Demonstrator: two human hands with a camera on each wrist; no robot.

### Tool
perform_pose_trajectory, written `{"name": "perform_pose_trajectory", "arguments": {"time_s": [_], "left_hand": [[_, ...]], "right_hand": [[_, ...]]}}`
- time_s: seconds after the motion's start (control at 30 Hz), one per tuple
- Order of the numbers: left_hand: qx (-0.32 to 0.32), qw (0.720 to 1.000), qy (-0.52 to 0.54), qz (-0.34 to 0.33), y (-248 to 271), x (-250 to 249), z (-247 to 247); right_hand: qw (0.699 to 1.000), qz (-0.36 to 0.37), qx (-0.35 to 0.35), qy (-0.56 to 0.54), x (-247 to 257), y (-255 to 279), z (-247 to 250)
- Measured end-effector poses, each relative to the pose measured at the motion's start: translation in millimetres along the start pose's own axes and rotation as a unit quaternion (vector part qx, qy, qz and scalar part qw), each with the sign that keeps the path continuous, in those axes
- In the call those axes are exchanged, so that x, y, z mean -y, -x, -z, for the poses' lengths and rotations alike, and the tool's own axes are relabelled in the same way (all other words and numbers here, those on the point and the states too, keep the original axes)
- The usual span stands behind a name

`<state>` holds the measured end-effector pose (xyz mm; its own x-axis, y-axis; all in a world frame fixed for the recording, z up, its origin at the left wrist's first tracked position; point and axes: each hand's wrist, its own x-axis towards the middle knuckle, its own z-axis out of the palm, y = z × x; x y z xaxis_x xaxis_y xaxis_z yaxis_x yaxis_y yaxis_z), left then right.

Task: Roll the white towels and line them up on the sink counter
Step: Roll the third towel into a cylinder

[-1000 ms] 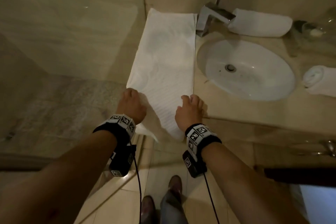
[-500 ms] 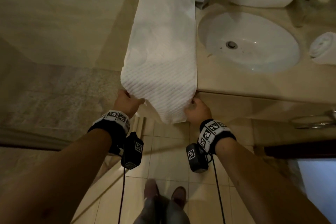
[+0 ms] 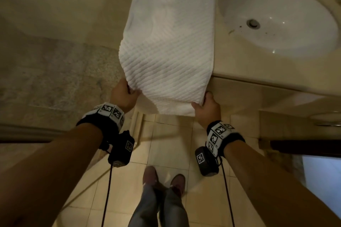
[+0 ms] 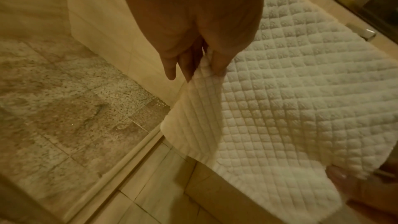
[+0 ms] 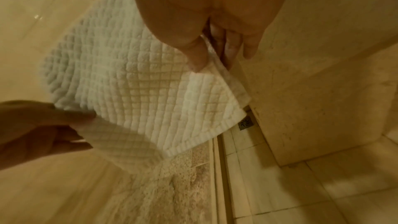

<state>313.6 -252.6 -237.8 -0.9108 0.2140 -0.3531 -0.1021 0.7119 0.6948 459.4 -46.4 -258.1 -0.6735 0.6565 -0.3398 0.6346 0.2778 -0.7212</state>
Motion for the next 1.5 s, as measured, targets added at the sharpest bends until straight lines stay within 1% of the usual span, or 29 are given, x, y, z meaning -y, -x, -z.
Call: {"name": "perform_pose_trajectory", "arguments": {"time_s": [0.1,0.17,0.23,0.3,0.37,0.43,0.5,0.57,0.67,0.8,0.9,0.97,1.07,1.13,1.23,1.3,1.37,1.4,1.5], "left_hand": [[0.006,0.997,0.042,0.059,8,-1,1],[0.009,0.993,0.087,0.076,13,-1,0],[0.017,0.988,0.122,0.092,16,-1,1],[0.045,0.983,0.141,0.109,18,0,6],[0.085,0.983,0.124,0.106,20,4,8],[0.117,0.98,0.11,0.12,24,8,9],[0.126,0.978,0.106,0.126,27,13,11],[0.134,0.977,0.096,0.132,31,13,12],[0.156,0.975,0.083,0.133,34,20,11],[0.162,0.973,0.084,0.14,38,35,7],[0.13,0.975,0.104,0.149,43,46,10],[0.106,0.979,0.108,0.139,46,48,15],[0.104,0.978,0.14,0.113,55,38,24],[0.12,0.975,0.144,0.115,59,31,29],[0.135,0.964,0.172,0.152,64,24,36],[0.142,0.955,0.197,0.168,67,22,41],[0.152,0.946,0.224,0.179,73,18,46],[0.16,0.94,0.238,0.188,76,15,48],[0.182,0.926,0.258,0.205,84,9,51]], "right_hand": [[0.998,-0.036,0.016,0.038,-1,5,-5],[0.997,-0.052,0.02,0.052,-2,8,-7],[0.997,-0.061,0.009,0.04,-2,9,-8],[0.998,-0.061,0.005,-0.013,-1,13,-9],[0.996,-0.057,0.009,-0.067,-2,19,-10],[0.996,-0.054,0.018,-0.072,-6,26,-16],[0.995,-0.067,0.02,-0.075,-11,31,-23],[0.993,-0.082,0.003,-0.084,-13,32,-27],[0.994,-0.078,-0.007,-0.082,-20,36,-36],[0.992,-0.087,-0.037,-0.082,-29,46,-37],[0.992,-0.085,-0.055,-0.074,-32,54,-22],[0.996,-0.056,-0.048,-0.047,-33,62,-11],[0.998,-0.03,-0.02,-0.044,-31,71,0],[0.997,-0.05,0.033,-0.05,-30,70,4],[0.981,-0.116,0.111,-0.11,-24,65,8],[0.966,-0.154,0.128,-0.163,-15,65,12],[0.952,-0.166,0.128,-0.223,-5,72,18],[0.954,-0.155,0.131,-0.221,-3,76,21],[0.974,-0.098,0.144,-0.148,-3,85,31]]}}
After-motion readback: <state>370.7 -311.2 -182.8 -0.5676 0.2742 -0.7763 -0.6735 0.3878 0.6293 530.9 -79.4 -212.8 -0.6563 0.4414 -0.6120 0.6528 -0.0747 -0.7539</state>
